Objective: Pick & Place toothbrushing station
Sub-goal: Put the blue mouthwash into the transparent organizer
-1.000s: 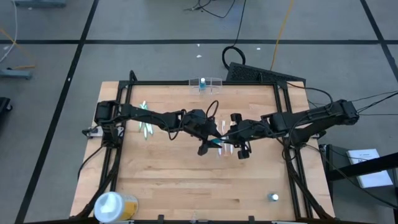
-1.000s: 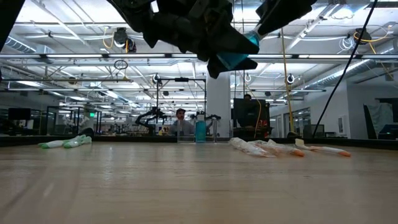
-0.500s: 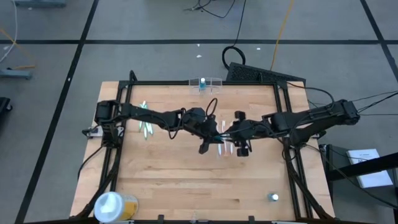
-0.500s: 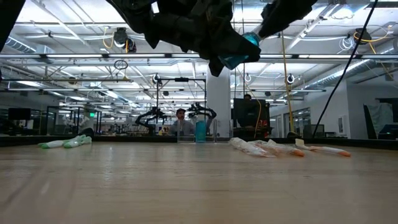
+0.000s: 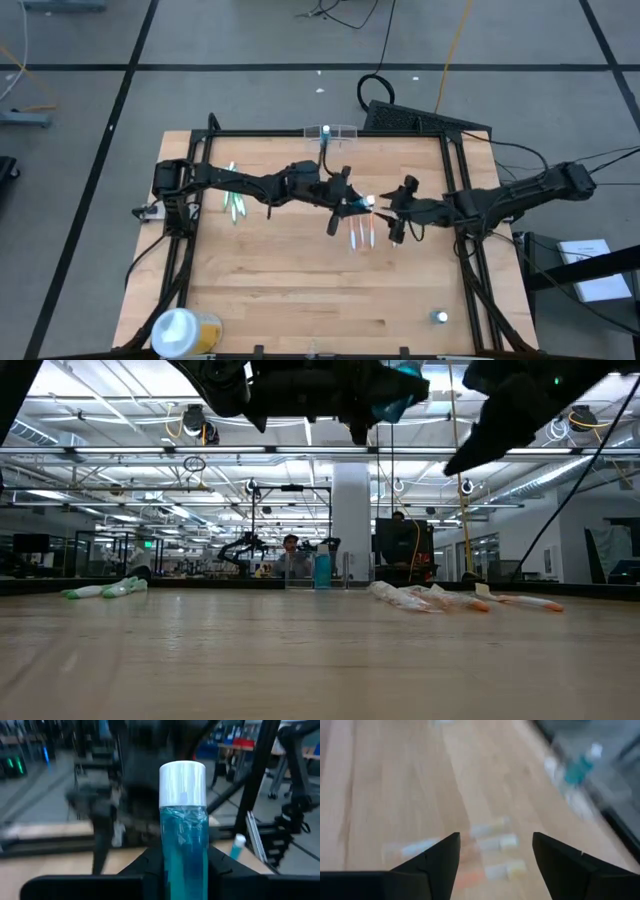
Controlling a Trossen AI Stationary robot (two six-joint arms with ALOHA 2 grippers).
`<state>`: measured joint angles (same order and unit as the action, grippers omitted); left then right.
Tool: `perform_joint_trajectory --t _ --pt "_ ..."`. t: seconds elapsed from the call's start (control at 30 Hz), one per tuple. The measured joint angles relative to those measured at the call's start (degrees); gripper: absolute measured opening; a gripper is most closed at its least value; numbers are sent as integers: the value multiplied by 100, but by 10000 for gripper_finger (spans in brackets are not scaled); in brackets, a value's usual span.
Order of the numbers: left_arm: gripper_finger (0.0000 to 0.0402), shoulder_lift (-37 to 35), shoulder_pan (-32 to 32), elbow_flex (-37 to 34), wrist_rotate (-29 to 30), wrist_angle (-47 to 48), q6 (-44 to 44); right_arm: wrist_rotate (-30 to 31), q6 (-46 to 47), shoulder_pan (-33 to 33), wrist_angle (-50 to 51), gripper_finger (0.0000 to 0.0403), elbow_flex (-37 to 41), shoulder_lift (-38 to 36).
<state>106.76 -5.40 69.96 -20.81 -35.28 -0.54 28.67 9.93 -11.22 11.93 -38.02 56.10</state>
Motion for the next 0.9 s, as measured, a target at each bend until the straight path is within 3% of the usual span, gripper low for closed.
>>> perform_joint_trajectory --t 0.2,0.33,0.53,0.9 --pt "67 0 -80 0 102 -708 155 -344 -1414 192 -5432 218 1855 158" --pt "67 130 -108 2 136 -1065 135 -979 -1470 421 -7379 213 2330 632" --pt "67 587 -99 -2 130 -1629 -159 -1533 -1346 526 -7559 212 2044 1109" --pt "67 708 -88 2 -128 -1963 -329 -1591 -1640 527 -7493 212 1570 1571"
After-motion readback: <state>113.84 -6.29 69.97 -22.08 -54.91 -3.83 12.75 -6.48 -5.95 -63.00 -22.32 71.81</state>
